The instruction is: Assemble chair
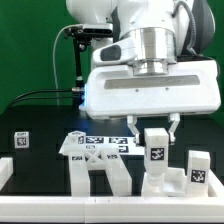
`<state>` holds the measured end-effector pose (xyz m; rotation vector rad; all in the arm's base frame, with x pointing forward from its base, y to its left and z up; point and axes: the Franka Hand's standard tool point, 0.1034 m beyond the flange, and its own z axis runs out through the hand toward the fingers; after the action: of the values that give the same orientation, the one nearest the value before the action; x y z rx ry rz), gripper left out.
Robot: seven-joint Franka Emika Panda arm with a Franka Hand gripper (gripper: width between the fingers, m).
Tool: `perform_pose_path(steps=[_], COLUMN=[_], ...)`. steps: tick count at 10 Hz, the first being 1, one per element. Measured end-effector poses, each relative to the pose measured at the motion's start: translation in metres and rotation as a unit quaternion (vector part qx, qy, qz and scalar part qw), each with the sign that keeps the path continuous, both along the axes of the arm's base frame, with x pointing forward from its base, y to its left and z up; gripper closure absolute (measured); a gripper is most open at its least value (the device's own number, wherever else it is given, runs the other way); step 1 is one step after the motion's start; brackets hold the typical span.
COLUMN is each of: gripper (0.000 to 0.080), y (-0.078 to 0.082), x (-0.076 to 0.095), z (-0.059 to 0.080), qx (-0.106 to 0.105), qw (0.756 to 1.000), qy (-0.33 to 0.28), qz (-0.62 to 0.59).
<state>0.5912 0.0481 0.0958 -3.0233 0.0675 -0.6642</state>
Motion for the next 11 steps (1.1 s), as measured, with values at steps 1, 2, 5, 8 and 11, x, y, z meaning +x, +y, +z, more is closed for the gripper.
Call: perform_pose_path(steps=[1, 2, 5, 8, 11], gripper=[0.0515, 0.0515, 0.0515, 0.0515, 0.0515], y=[0.001, -0.001, 0.001, -0.004, -0.005], x=[-0.004, -0.005, -0.009, -0.010, -0.011], z=[-0.005, -0.007, -0.008, -0.006, -0.017], qx=[-0.001, -0.002, -0.003, -0.005, -0.007], qw=[1.000, 1.000, 1.000, 1.000, 1.000], qy=[0.002, 0.004, 0.004, 0.004, 0.009], qz=[0.002, 0.001, 0.003, 0.005, 0.004])
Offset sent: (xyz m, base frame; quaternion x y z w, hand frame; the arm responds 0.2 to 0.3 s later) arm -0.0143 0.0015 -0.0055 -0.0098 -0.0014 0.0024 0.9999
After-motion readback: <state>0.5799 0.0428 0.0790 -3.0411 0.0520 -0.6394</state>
